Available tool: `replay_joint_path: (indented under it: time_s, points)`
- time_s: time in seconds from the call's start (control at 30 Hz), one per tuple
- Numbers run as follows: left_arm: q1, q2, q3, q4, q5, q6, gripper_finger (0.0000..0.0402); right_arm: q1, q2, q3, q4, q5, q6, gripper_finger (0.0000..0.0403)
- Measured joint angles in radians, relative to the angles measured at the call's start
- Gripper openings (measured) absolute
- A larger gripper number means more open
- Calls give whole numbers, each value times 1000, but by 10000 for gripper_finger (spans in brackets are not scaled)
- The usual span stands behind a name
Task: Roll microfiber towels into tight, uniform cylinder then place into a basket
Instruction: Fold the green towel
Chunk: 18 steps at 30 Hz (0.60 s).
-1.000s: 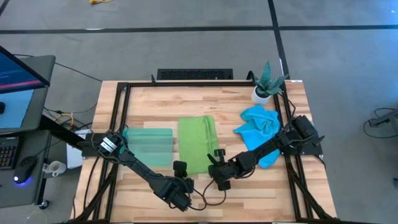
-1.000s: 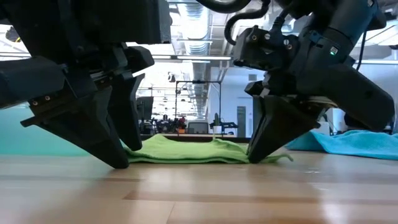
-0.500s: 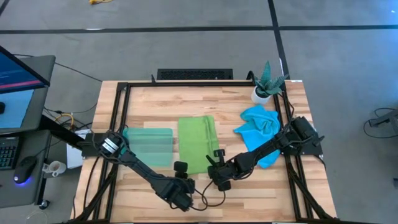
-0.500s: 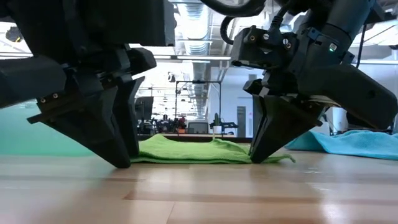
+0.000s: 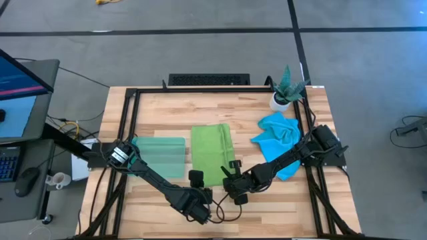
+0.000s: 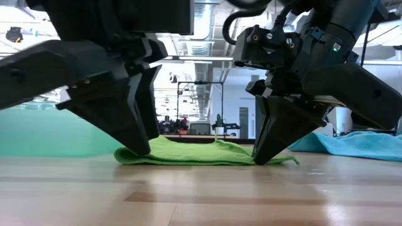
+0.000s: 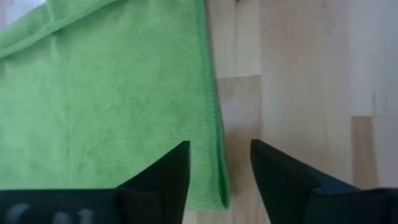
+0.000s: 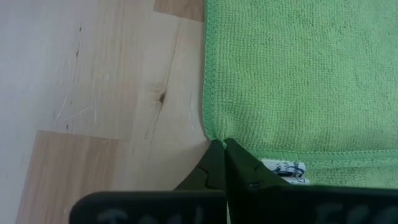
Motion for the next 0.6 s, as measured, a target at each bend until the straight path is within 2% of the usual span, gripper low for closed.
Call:
replay_joint_path:
  time_s: [0.23, 0.6]
  points:
    - [32, -3, -4, 6, 30, 12, 192, 0, 0, 0, 0, -4, 1, 10]
    - [44, -13, -91, 65, 10, -52, 175, 0, 0, 0, -3, -4, 1, 9]
